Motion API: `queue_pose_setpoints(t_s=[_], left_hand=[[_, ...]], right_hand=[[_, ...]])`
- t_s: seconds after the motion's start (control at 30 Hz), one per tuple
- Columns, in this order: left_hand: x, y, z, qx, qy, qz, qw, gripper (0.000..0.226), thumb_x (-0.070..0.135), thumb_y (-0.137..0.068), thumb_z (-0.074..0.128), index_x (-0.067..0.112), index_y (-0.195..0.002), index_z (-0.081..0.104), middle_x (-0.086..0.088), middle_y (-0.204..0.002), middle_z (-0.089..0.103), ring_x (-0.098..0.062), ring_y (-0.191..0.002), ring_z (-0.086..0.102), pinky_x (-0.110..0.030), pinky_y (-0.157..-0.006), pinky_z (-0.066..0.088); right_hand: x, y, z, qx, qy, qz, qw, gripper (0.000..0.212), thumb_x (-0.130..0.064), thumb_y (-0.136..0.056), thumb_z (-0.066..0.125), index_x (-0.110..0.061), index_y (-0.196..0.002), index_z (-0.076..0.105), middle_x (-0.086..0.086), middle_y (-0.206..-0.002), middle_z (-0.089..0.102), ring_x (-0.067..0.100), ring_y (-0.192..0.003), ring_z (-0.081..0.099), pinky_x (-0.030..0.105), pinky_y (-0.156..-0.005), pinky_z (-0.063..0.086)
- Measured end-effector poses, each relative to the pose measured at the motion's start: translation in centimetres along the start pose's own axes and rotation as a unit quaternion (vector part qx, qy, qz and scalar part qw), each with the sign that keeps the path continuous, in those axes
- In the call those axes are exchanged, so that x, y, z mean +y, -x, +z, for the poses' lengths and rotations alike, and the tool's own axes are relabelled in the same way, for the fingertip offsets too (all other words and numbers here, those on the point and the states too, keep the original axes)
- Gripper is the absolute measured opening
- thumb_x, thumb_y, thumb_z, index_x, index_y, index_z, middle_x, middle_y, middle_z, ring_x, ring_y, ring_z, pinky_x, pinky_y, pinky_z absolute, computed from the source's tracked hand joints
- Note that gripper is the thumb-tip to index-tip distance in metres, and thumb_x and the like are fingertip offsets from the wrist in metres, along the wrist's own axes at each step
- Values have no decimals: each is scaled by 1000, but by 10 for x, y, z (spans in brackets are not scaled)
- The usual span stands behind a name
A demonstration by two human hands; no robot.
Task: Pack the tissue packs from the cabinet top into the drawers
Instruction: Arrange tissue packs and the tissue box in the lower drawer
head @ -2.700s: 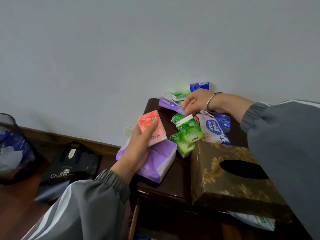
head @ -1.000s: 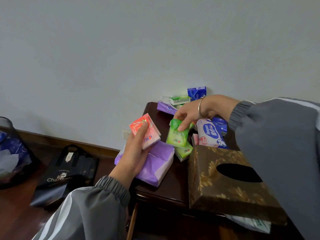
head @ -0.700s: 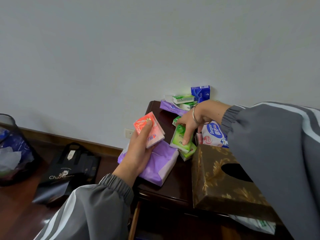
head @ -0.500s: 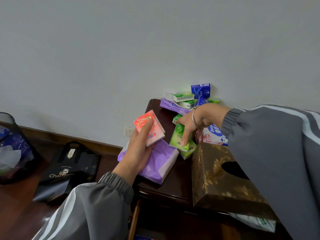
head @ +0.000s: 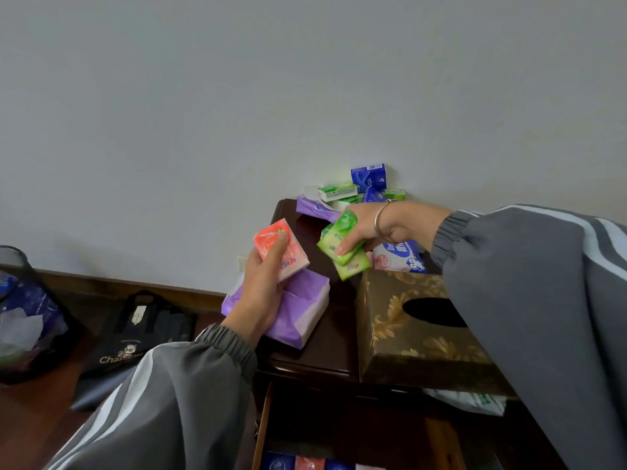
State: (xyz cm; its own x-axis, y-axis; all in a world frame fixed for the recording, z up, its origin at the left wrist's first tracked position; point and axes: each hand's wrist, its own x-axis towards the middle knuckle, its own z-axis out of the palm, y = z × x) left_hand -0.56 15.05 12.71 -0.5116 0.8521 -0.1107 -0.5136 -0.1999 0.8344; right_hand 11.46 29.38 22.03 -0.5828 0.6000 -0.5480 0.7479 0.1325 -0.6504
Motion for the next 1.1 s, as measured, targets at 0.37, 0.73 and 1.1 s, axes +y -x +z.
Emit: queue_pose_setpoints(t_s=[0.37, 0.73, 1.1], left_hand=[[48, 98, 54, -64, -51, 1, 997, 24, 26, -93, 59, 12, -112, 58, -6, -90, 63, -13, -80, 62, -27, -73, 54], [-26, 253, 55, -89, -80, -202, 972, 35, 42, -83, 65, 24, -112, 67, 1, -105, 75, -6, -90, 71, -24, -69, 57], [-39, 296, 54, -133, -100, -200, 966, 64, 56, -53, 87, 32, -109, 69, -3, -103, 74, -13, -91, 72, -31, -71, 57]], right_hand=[[19, 160, 11, 144, -434, -205, 865, 44, -1, -73, 74, -6, -114, 62, 12, -104, 71, 23, -95, 70, 43, -80, 57], [122, 258, 146, 235, -636, -175, 714, 36, -2, -76, 68, -7, -111, 61, 9, -100, 71, 21, -95, 69, 44, -83, 55], [157, 302, 174, 201, -631, -147, 735, 52, -11, -72, 70, -5, -122, 55, 14, -116, 66, 23, -105, 66, 42, -87, 54]])
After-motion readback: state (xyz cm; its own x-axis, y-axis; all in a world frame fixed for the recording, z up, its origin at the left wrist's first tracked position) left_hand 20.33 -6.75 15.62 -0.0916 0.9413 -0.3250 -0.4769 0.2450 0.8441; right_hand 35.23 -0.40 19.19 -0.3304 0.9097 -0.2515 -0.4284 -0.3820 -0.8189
